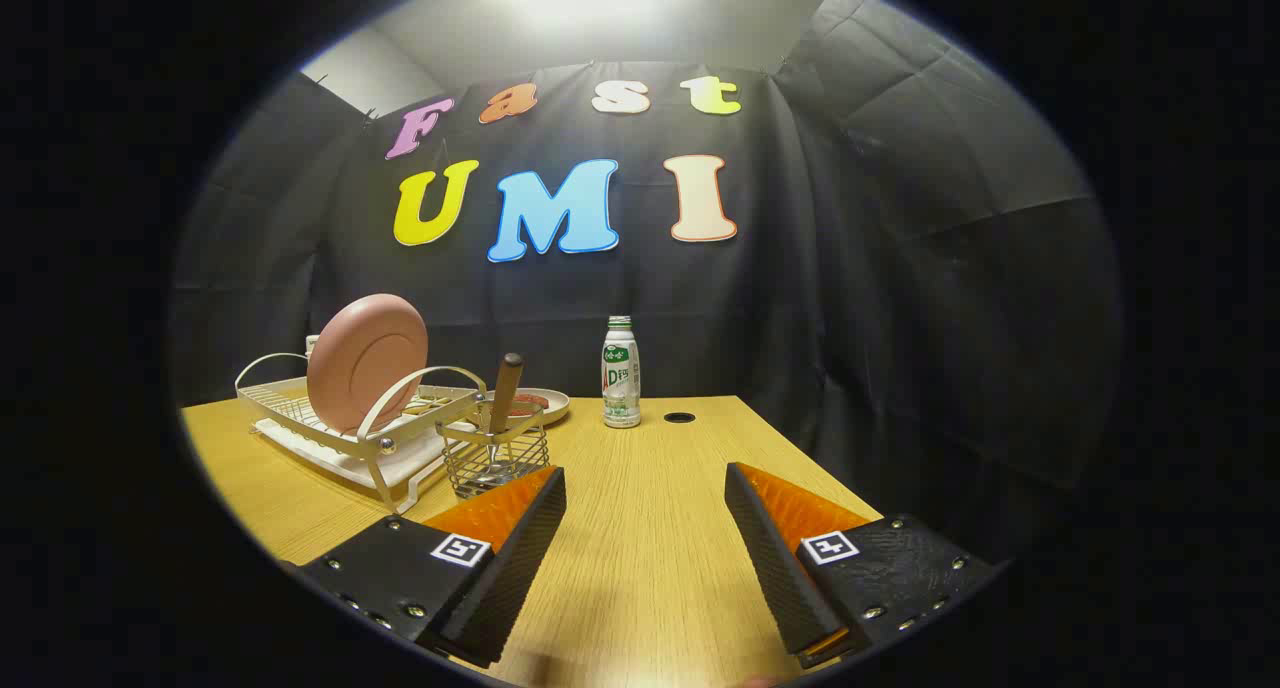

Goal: Take the plate from the dish rack, then take the spoon from the basket and place it into the plate.

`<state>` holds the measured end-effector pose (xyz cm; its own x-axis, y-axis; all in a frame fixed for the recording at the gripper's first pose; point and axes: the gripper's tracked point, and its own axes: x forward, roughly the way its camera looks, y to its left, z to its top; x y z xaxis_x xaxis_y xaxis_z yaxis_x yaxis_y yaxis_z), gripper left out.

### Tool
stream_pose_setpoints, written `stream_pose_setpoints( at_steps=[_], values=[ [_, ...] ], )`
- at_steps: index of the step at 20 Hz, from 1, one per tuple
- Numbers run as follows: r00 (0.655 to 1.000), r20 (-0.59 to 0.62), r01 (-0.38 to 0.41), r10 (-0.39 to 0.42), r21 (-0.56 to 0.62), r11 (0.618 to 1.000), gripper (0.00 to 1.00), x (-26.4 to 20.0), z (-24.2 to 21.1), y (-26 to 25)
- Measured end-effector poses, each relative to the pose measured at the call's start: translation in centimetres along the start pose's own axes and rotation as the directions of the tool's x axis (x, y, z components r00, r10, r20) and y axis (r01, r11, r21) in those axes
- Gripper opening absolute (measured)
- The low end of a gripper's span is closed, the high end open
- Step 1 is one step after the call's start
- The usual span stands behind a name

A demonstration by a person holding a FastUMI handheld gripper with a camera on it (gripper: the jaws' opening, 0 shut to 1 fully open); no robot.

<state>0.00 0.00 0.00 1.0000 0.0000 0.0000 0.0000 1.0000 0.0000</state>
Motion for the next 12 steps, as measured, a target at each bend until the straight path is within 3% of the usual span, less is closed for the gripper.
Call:
stream_pose_setpoints(
  at_steps=[7, 12],
  values=[
    [1.0, 0.002, -0.002, 0.002, 0.002, 1.0, 0.97, 0.6, -0.1, 0.0],
    [1.0, -0.015, 0.011, -0.011, 0.018, 1.0, 0.97, 5.3, 0.1, -0.5]
  ],
)
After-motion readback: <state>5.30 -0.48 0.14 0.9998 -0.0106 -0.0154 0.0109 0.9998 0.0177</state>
